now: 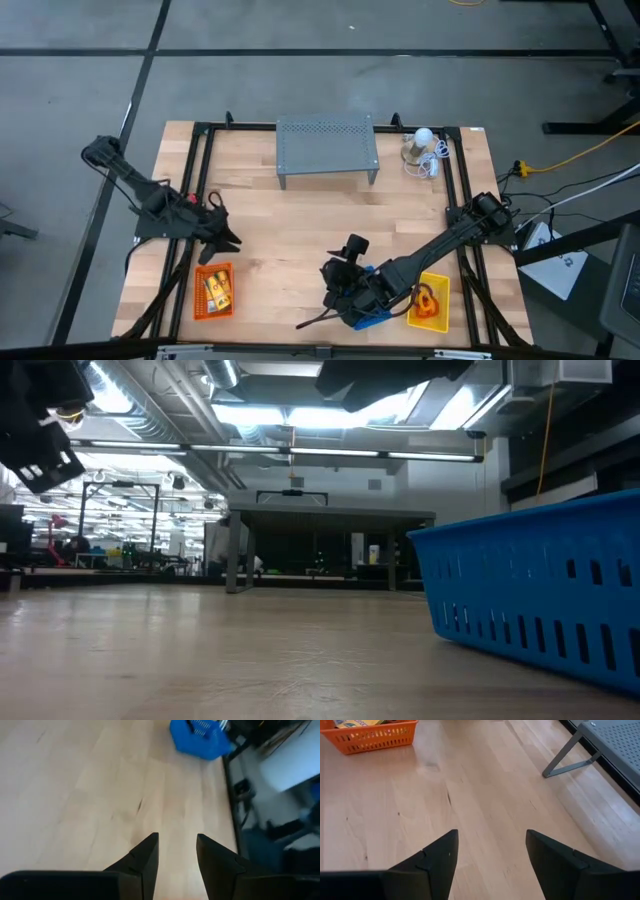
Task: Pick & Place Office Desk Supplies
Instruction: Put the orange bin onto the shelf
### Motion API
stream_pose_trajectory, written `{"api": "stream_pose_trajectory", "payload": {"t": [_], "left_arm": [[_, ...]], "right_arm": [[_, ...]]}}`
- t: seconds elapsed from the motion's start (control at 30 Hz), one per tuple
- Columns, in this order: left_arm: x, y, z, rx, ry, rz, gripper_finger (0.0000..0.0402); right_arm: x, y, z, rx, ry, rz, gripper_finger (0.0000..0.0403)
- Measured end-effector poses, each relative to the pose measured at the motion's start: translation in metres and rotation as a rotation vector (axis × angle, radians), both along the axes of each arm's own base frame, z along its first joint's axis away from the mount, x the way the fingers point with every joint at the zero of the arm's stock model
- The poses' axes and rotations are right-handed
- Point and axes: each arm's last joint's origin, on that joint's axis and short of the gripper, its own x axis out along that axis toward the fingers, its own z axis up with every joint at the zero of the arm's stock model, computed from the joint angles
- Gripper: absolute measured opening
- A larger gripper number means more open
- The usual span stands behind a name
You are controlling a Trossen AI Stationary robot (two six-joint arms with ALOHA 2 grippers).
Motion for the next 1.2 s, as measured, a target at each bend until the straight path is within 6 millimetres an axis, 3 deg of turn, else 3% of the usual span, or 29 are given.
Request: {"api": "stream_pose_trajectory", "payload": {"t": [0.27,0.63,1.2], "left_arm": [[-0.005,-0.013,0.01,0.092,0.212,-0.107,0.013],[-0.003,-0.037,-0.012,0.153,0.43,-0.233,0.013],[-0.009,-0.034,-0.019,0.155,0.564,-0.169,0.013]], "right_arm": [[-0.003,0.004,-0.001,0.014,0.018,0.025,0.0233],[-0.003,0.004,-0.001,0.015,0.018,0.024,0.0233],[-0.003,0.004,-0.001,0.017,0.017,0.023,0.0233]]}}
